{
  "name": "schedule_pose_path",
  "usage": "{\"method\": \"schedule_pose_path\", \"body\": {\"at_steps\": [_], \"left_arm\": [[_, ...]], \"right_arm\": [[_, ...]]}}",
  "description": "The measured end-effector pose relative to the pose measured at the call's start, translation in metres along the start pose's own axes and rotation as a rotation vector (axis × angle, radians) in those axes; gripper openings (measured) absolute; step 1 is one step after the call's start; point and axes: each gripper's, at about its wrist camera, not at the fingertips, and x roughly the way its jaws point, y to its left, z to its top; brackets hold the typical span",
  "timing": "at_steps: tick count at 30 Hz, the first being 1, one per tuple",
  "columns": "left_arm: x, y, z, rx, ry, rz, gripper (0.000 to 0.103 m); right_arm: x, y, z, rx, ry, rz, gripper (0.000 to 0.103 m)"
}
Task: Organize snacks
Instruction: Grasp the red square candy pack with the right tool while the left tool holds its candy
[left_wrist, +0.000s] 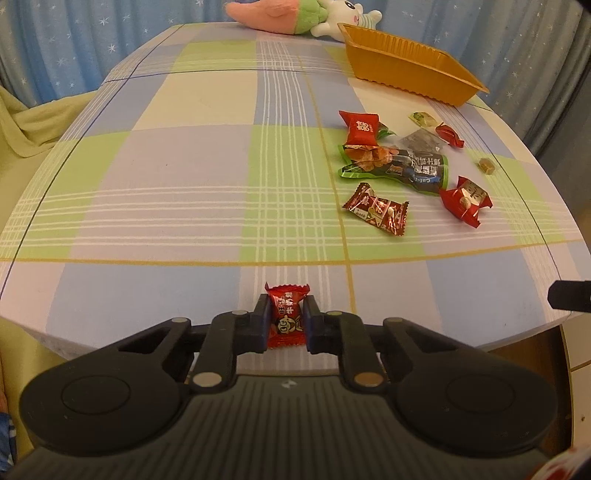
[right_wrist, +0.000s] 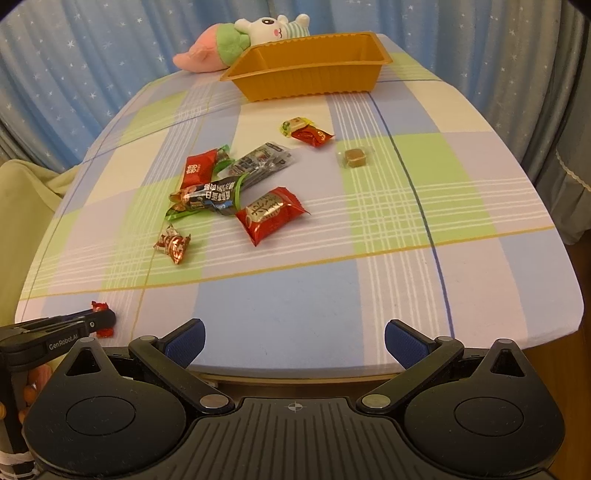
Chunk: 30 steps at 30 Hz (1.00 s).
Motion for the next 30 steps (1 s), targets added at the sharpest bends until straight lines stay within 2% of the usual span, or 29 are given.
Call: {"method": "schedule_pose_path", "body": {"at_steps": [10, 11, 13, 19, 30], "left_arm": [[-0.008, 0.015, 0.015, 0.008, -0.031, 0.018, 0.015], [-0.009, 0.018, 0.017, 0.005, -0.036, 0.022, 0.015], [-0.010, 0.024, 0.021, -0.001, -0.045, 0.031, 0.015], [-0.012, 0.041, 0.031, -0.016, -0.060, 0.053, 0.015], [-0.011, 0.066, 0.041, -0.019, -0.076, 0.065, 0.015]], "right_arm": [[0.021, 0.005, 0.018, 0.021, -0.042, 0.017, 0.102], [0.023, 0.006, 0.020, 0.022, -0.051, 0.024, 0.092], [0.028, 0.008, 0.027, 0.026, -0.055, 0.049, 0.082], [0.047, 0.011, 0.045, 0.088, -0.071, 0.070, 0.063], [0.076, 0.009, 0.072, 0.247, -0.098, 0.034, 0.055]]}}
